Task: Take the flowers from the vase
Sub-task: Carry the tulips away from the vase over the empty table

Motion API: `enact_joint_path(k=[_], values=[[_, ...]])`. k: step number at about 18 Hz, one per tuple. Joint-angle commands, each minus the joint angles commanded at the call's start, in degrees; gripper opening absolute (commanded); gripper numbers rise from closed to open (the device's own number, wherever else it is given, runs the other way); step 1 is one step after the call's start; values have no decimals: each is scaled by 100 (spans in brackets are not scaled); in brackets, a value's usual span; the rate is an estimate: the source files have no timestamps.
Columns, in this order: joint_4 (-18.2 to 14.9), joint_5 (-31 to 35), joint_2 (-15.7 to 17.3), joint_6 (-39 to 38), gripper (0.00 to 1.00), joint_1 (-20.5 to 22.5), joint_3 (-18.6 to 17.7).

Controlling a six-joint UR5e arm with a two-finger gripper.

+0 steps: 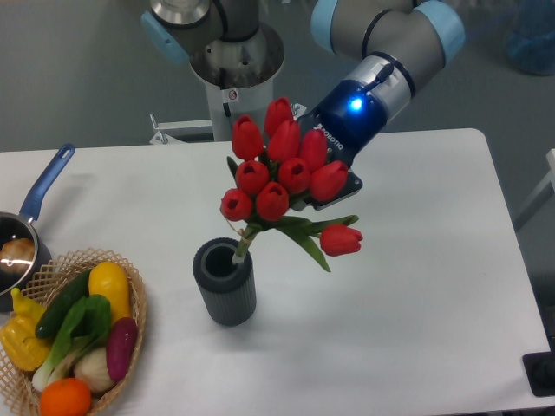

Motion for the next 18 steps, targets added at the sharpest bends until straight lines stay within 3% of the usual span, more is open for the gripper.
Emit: enact_joint_path(k=[5,8,14,18], values=[[18,939,0,44,47,185,167],[44,1055,-44,53,48,404,264],[53,2239,-412,114,47,484,632],[53,2698,-510,482,47,528,651]])
